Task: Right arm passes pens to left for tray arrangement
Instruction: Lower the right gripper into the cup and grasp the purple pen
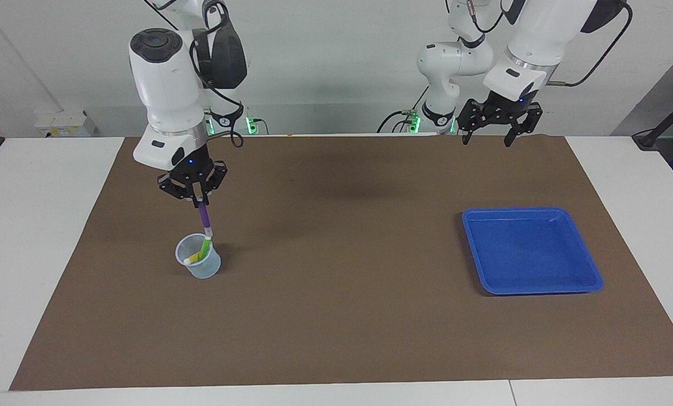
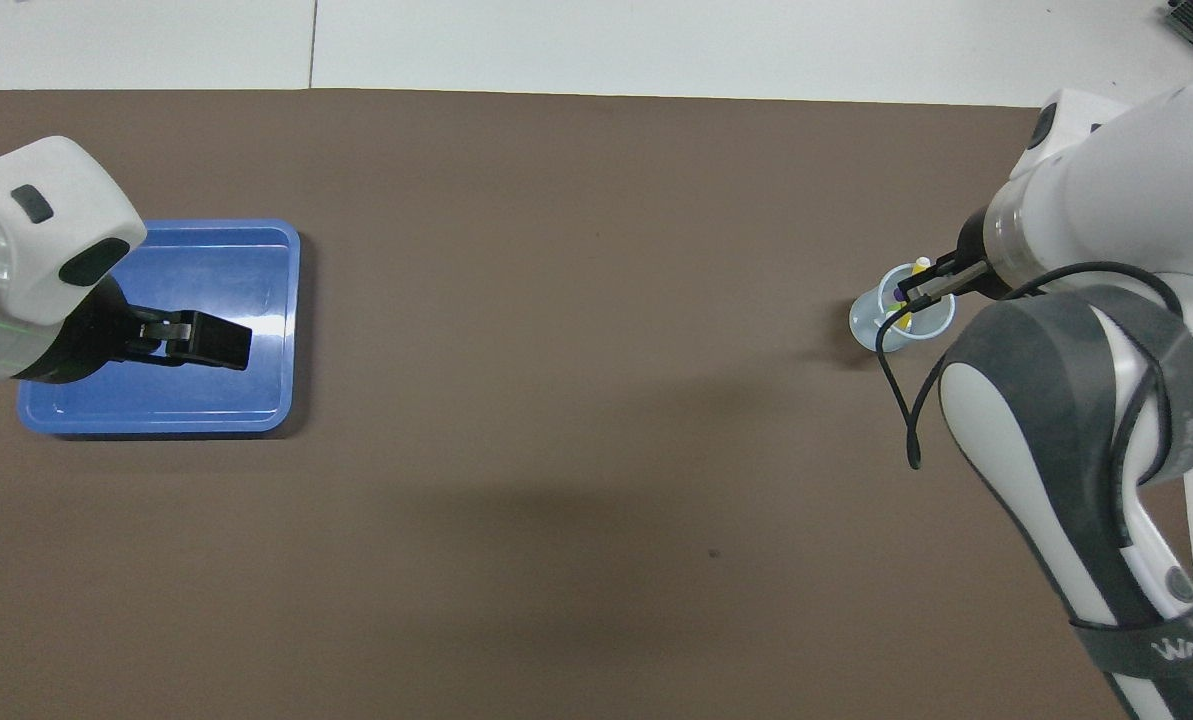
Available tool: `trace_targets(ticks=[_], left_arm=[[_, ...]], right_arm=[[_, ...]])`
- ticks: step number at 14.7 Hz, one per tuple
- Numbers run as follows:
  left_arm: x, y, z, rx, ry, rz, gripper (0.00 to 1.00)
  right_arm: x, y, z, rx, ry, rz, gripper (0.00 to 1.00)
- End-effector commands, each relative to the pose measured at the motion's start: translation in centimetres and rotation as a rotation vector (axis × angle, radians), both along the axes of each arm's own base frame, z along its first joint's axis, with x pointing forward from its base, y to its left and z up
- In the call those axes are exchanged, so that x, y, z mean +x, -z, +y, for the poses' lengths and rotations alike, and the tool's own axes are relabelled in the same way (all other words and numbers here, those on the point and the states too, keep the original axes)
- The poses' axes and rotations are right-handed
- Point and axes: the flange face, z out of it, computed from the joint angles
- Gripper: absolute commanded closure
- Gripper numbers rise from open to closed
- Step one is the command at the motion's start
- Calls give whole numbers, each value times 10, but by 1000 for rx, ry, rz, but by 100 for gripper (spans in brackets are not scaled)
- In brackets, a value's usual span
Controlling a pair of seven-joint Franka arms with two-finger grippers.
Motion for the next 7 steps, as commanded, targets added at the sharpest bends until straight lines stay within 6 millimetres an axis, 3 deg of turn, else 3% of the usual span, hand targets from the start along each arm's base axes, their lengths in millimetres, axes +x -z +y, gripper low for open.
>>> trace_targets(ticks=[1, 5, 7], left_arm=[[-8, -1, 3, 0, 4, 5, 0], [-6, -1, 10, -1, -10, 4, 0], [2, -2, 46, -4, -79, -2, 0]], right_arm=[[-7, -9, 5, 87, 107, 22, 100], [-10, -11, 18, 249, 325, 68, 100], [-9, -12, 20, 330, 424, 95, 100]])
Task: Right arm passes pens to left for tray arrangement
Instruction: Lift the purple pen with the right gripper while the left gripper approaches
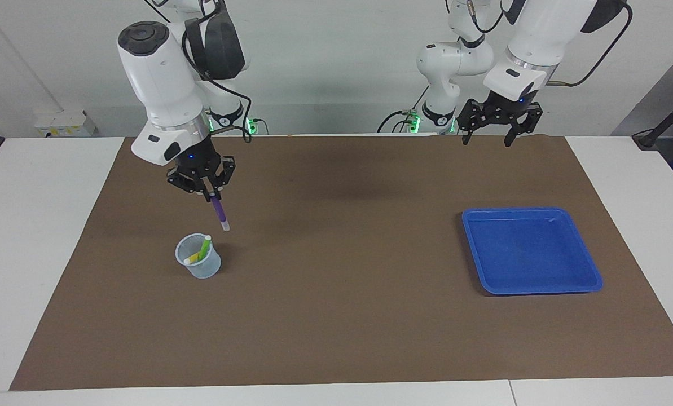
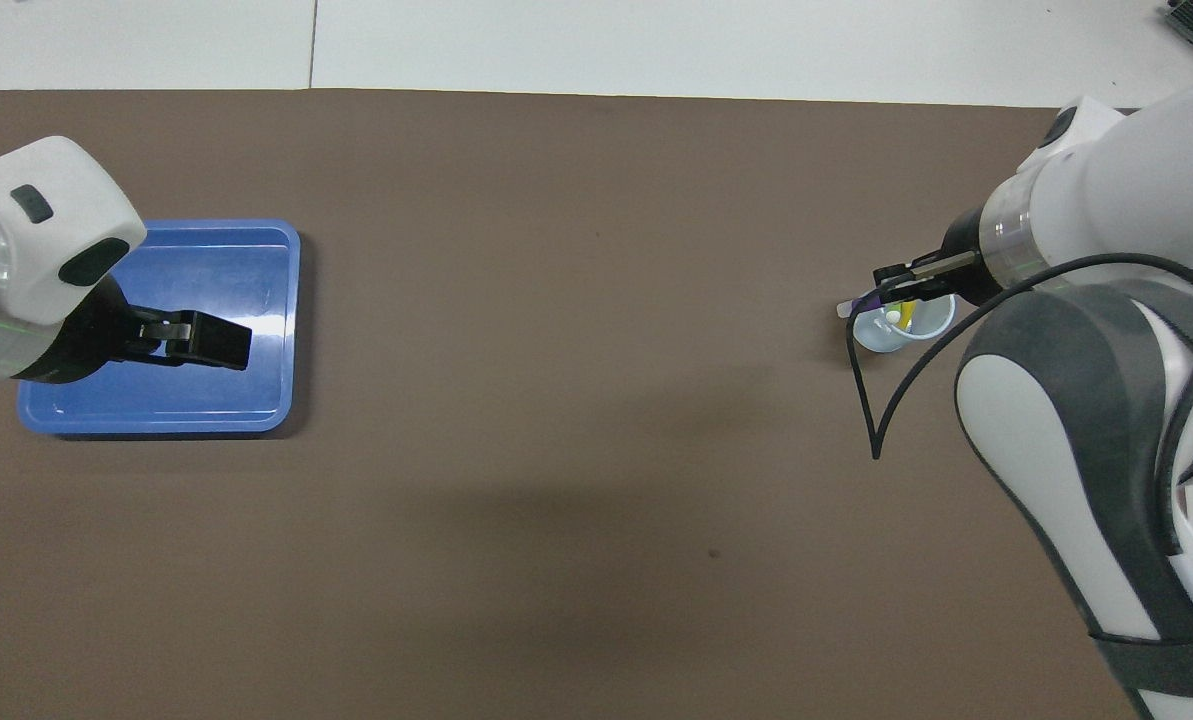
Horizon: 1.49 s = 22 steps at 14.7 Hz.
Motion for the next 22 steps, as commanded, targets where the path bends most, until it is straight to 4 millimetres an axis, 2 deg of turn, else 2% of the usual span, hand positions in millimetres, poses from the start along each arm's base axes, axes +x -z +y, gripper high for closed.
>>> trace_targets(ticks=[1, 2, 4, 6, 7, 8, 9, 11, 12, 15, 16, 18, 19, 22], left_arm=[[3, -1, 63, -3, -108, 1, 0], [7, -3, 85, -5, -156, -14, 0], [6, -2, 115, -4, -208, -6, 0], [7, -4, 154, -4, -266, -17, 0], [6, -6, 164, -4, -274, -26, 0], [7, -6, 174, -4, -272, -38, 0], [10, -6, 178, -1, -241, -63, 0], [15, -11, 201, 1, -243, -130, 0], [16, -11, 203, -2, -256, -134, 0], [16, -8, 187, -32, -383, -118, 0], [17, -8, 174, -46, -431, -113, 0], [20, -5, 136, -79, -568, -95, 3], [20, -1, 117, -124, -647, -74, 3], [19, 17, 90, -331, -905, 51, 3]], right_arm=[[-2, -7, -1, 112, 149, 40, 100], [-2, -9, 2, 146, 204, 56, 100], [-2, -11, 14, 221, 345, 101, 100], [-3, -15, 27, 302, 467, 146, 100], [-3, -16, 34, 325, 499, 155, 100], [-8, -16, 53, 329, 507, 169, 100], [-11, -17, 65, 332, 532, 188, 100], [-17, -18, 86, 357, 602, 217, 100], [-20, -18, 95, 358, 628, 234, 100], [-24, -19, 116, 420, 707, 290, 100], [-21, -20, 118, 469, 759, 323, 100], [-17, -24, 121, 533, 886, 369, 100], [-19, -26, 131, 542, 952, 397, 100], [-20, -22, 153, 575, 1096, 492, 100]])
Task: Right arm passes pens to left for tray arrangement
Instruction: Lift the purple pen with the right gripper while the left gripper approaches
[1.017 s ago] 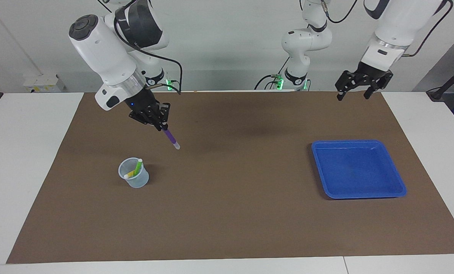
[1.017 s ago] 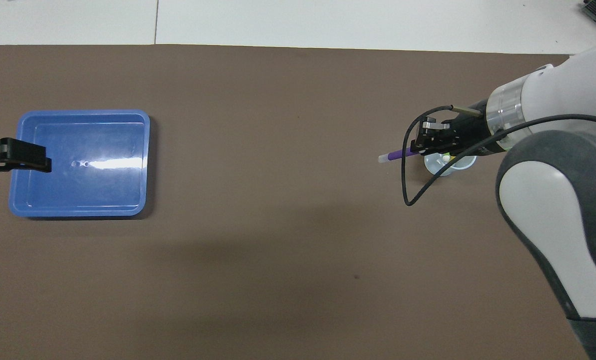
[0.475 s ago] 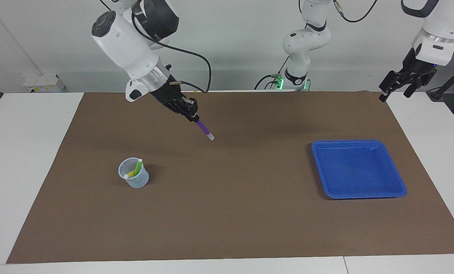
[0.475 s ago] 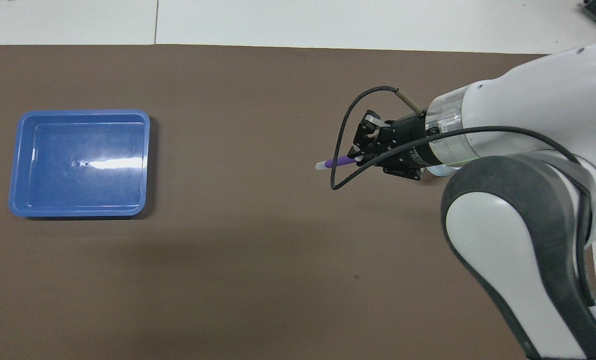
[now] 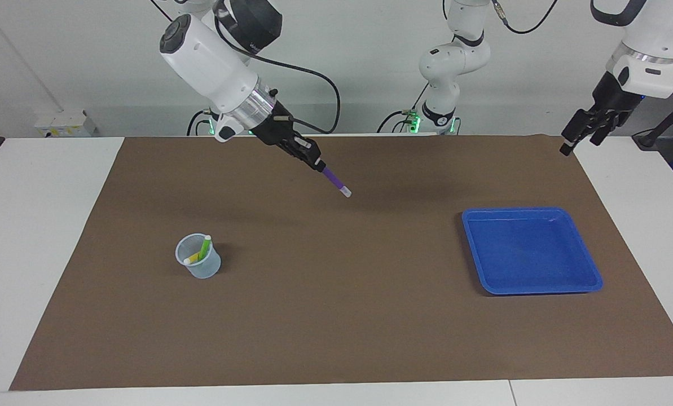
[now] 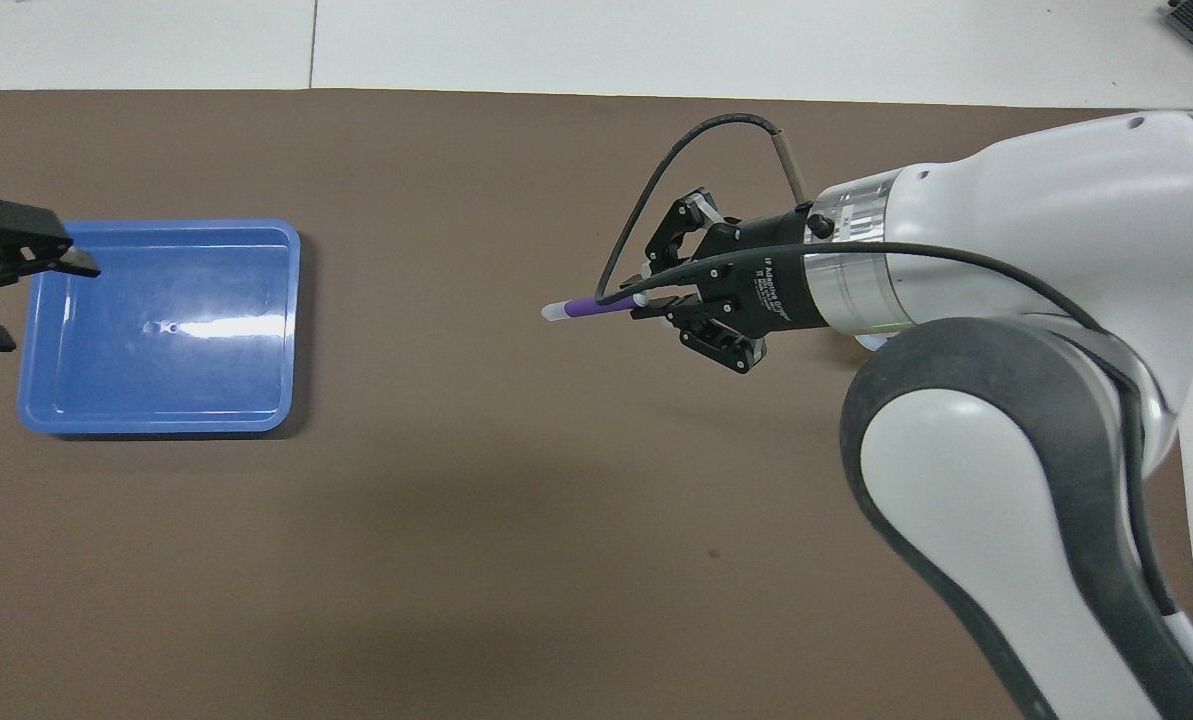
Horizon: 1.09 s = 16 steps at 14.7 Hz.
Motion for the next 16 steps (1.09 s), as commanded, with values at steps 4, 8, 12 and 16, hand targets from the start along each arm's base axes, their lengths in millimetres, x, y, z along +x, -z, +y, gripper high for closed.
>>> trace_targets(ticks=[4, 8, 12, 16], left_arm=[[-10, 33, -14, -353, -358, 124, 9], [-1, 34, -30, -562, -698, 202, 8], [3, 54, -69, -730, -851, 242, 9], [3, 64, -91, -813, -980, 320, 9]], right_arm=[[7, 10, 28, 193, 152, 92, 100], [5, 18, 55, 217, 216, 111, 100], [8, 31, 60, 210, 238, 143, 100], [2, 39, 71, 201, 223, 157, 100]])
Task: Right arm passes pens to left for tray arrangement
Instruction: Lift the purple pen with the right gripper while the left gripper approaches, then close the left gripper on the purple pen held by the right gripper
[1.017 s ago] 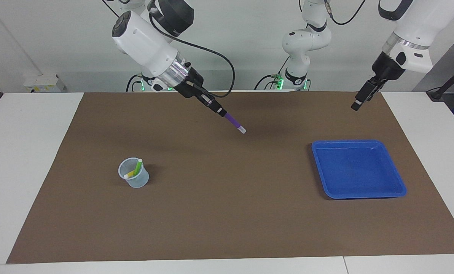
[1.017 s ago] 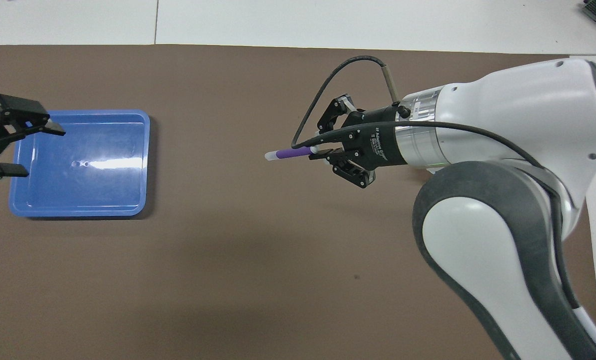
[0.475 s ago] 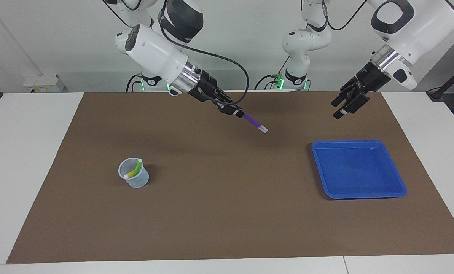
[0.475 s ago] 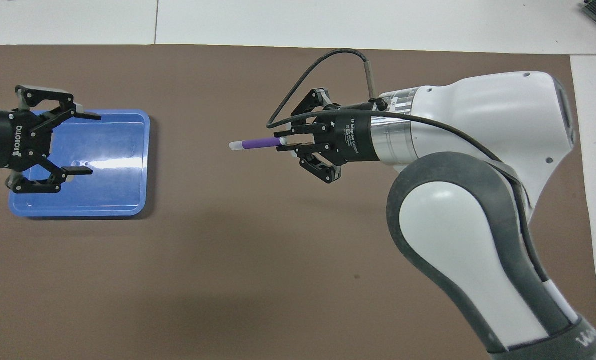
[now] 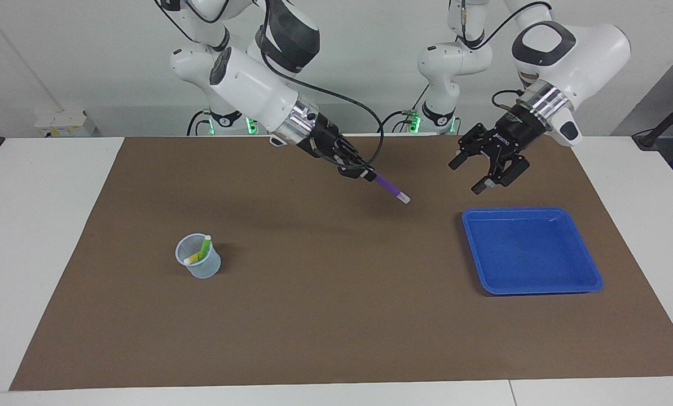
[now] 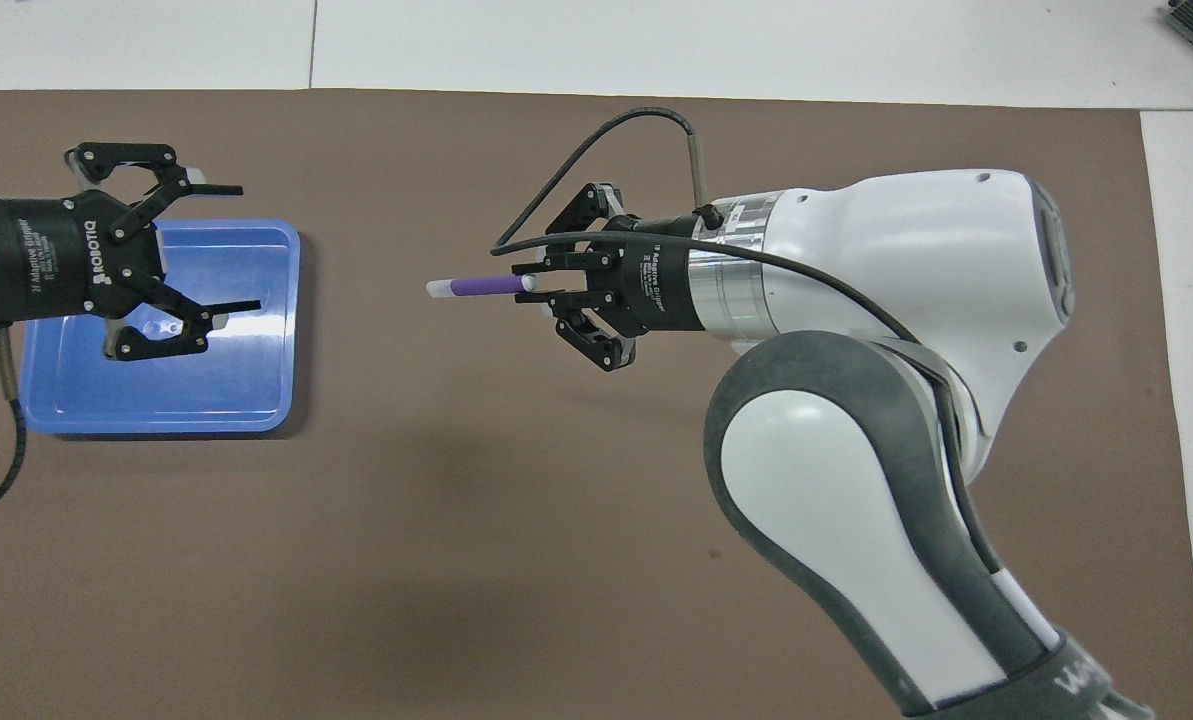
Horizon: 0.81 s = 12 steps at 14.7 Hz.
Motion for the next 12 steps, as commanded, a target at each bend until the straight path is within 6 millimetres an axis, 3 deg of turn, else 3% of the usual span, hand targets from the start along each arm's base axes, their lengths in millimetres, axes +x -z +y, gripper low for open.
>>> trace_targets(ticks=[1, 4, 7, 12], left_arm=[[-15, 11, -14, -26, -39, 47, 10], [-35, 44, -62, 17, -47, 28, 10], [-43, 55, -84, 24, -16, 45, 12], [-53, 57, -97, 10, 27, 111, 13]], right_arm=[[-4, 4, 7, 14, 9, 14, 100], [-4, 6, 7, 12, 14, 11, 100], [-7, 7, 11, 5, 2, 6, 100], [-7, 8, 11, 0, -3, 4, 100]])
